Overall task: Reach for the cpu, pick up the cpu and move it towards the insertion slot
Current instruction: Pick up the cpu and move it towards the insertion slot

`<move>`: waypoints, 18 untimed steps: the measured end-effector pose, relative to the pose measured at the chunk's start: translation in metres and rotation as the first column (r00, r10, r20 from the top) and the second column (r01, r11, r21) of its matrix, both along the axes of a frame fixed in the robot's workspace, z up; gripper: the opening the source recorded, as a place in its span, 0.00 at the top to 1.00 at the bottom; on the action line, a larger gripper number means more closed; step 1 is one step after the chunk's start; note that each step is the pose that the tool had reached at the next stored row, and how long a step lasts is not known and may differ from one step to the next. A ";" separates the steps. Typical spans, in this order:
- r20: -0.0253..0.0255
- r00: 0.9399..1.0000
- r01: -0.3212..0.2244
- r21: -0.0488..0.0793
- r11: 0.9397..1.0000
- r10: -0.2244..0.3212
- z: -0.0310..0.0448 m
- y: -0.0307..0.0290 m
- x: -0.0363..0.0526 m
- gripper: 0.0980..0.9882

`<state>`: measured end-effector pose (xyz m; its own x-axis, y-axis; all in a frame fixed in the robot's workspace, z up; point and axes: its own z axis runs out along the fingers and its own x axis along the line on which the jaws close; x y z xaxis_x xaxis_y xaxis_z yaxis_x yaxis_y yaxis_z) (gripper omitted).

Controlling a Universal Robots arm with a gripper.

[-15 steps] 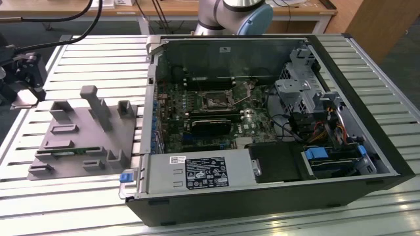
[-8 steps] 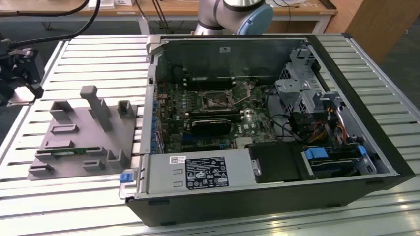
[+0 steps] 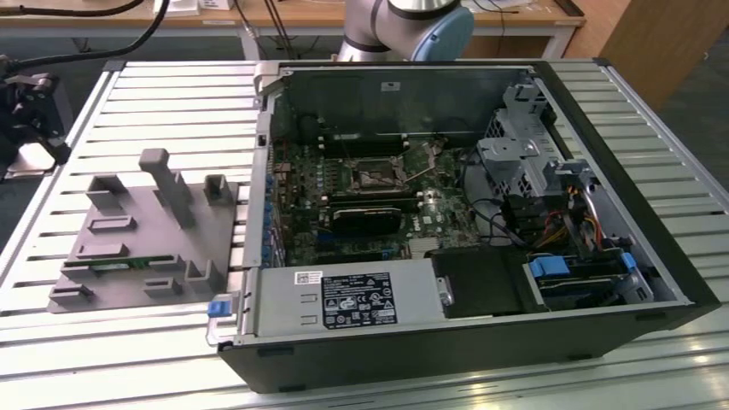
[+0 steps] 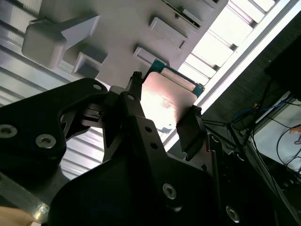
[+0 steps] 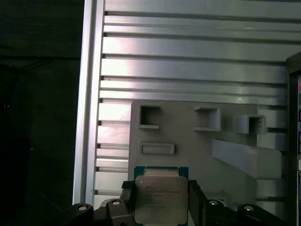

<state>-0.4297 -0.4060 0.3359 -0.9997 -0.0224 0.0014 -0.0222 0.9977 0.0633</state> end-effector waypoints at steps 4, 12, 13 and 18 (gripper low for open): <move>0.000 1.000 0.000 0.000 1.000 0.000 0.0062 0.0000 0.0000 0.50; 0.000 1.000 0.000 0.000 1.000 0.000 0.0196 0.0000 0.0000 0.50; 0.000 1.000 0.000 0.000 1.000 0.000 0.0213 0.0000 0.0000 0.50; 0.000 1.000 0.000 0.000 1.000 0.000 0.0297 0.0000 0.0000 0.50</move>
